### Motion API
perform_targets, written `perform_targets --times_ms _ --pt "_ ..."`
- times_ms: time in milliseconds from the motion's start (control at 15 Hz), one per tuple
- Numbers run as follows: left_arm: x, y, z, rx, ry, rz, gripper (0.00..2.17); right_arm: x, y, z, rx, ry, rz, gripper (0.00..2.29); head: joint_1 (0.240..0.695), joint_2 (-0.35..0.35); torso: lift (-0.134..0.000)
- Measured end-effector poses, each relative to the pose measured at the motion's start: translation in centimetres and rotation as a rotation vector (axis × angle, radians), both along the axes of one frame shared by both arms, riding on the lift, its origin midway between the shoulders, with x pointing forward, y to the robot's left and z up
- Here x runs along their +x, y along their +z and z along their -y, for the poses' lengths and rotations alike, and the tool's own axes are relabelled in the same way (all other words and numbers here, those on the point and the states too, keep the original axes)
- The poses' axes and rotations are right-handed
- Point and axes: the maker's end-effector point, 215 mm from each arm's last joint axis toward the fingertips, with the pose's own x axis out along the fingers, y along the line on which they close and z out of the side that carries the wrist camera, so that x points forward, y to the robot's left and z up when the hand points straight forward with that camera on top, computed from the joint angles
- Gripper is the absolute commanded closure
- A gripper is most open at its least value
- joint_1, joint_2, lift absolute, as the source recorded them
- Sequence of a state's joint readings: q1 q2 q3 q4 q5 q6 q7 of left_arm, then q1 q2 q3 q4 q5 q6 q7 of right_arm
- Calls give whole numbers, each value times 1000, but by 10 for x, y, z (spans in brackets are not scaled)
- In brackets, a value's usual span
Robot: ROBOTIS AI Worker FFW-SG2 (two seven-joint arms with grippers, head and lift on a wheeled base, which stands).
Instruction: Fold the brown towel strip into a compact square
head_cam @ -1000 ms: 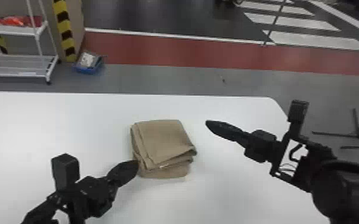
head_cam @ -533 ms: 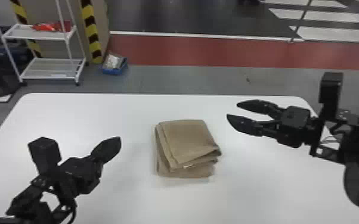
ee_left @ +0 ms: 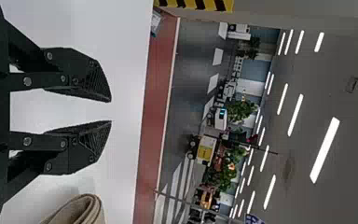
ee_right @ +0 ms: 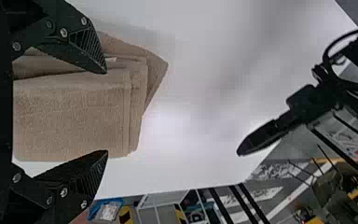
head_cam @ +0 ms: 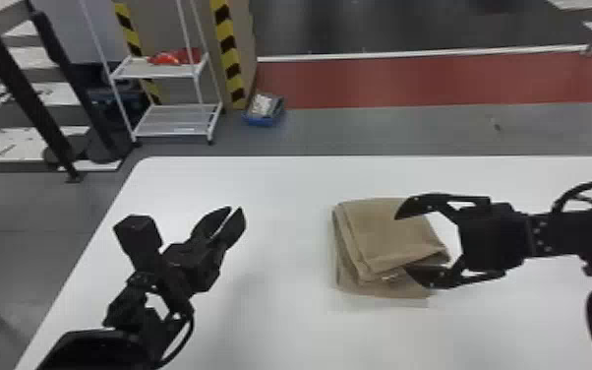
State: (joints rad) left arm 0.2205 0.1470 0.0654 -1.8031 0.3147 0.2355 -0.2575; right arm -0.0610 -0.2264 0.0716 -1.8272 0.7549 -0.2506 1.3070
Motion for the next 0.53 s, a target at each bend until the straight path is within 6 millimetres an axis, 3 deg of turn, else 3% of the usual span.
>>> perform_targets --times_ms 133,533 --pt "3 -1 -1 -1 0 -2 586 1 -23 -8 -54 12 -20 346 695 150 -115" --pt "9 -8 -1 -2 -7 -13 586 16 -49 0 -96 -35 -96 471 695 140 -115"
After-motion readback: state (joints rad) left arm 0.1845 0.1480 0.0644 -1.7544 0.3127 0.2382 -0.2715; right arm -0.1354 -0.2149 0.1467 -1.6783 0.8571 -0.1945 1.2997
